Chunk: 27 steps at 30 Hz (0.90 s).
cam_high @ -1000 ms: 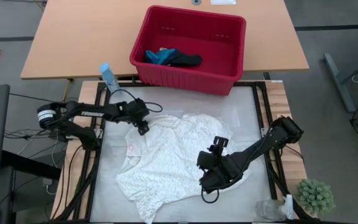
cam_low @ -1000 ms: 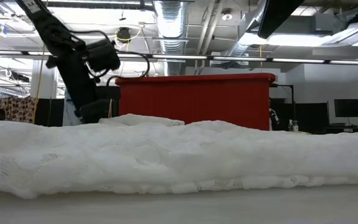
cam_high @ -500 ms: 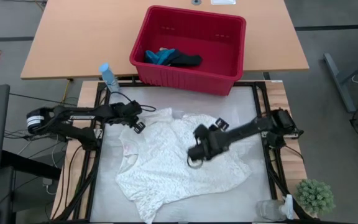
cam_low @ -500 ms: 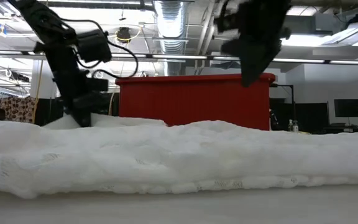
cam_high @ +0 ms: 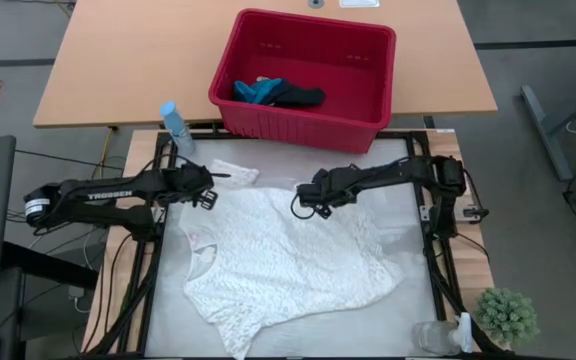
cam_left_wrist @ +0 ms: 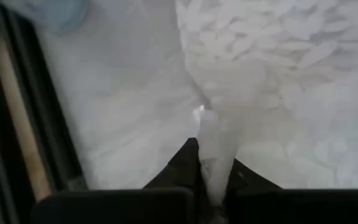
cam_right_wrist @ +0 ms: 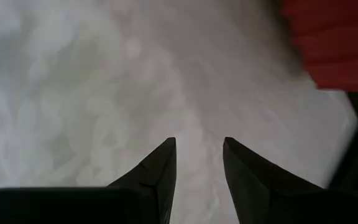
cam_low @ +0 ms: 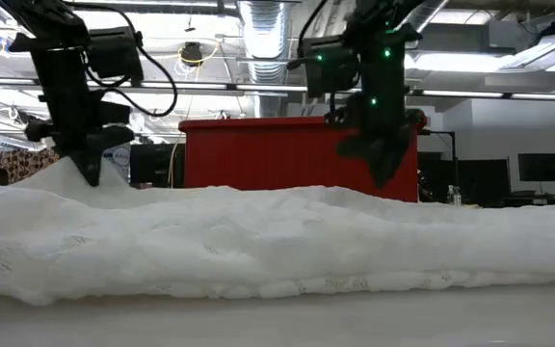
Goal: Fold Laundry from Bin
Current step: Fold the white shirt
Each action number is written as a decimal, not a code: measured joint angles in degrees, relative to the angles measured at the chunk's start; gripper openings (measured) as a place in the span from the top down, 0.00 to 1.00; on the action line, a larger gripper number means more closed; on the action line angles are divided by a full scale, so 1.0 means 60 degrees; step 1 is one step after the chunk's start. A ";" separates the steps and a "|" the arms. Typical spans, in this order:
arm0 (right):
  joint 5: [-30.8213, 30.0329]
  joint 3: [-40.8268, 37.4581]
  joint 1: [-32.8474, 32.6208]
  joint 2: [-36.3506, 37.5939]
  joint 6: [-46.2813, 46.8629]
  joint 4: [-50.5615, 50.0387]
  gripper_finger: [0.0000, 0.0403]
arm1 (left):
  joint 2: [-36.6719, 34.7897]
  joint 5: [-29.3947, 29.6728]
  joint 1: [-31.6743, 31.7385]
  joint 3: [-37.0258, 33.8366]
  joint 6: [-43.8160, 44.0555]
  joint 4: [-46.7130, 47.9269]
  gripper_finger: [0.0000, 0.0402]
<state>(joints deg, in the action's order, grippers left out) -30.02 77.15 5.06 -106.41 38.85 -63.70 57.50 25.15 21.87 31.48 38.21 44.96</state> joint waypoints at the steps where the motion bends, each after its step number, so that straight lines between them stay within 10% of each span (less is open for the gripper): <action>1: 0.0168 -0.0091 -0.0004 0.0000 -0.0152 0.0216 0.62 | 0.0016 -0.0021 0.0000 0.0000 0.0011 0.0034 1.00; 17: 0.0312 -0.0440 -0.1122 0.1260 -0.0651 0.0038 0.62 | 0.0039 -0.0213 -0.0414 0.0000 -0.0900 -0.0801 0.74; 27: 0.1080 -0.1577 0.0442 0.2523 -0.1975 0.2091 0.65 | 0.0036 -0.2327 -0.1526 0.0251 -0.0305 -0.3375 0.55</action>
<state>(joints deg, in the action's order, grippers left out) -23.54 67.69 7.71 -91.27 27.00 -51.16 57.71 11.19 12.71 32.99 36.38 24.71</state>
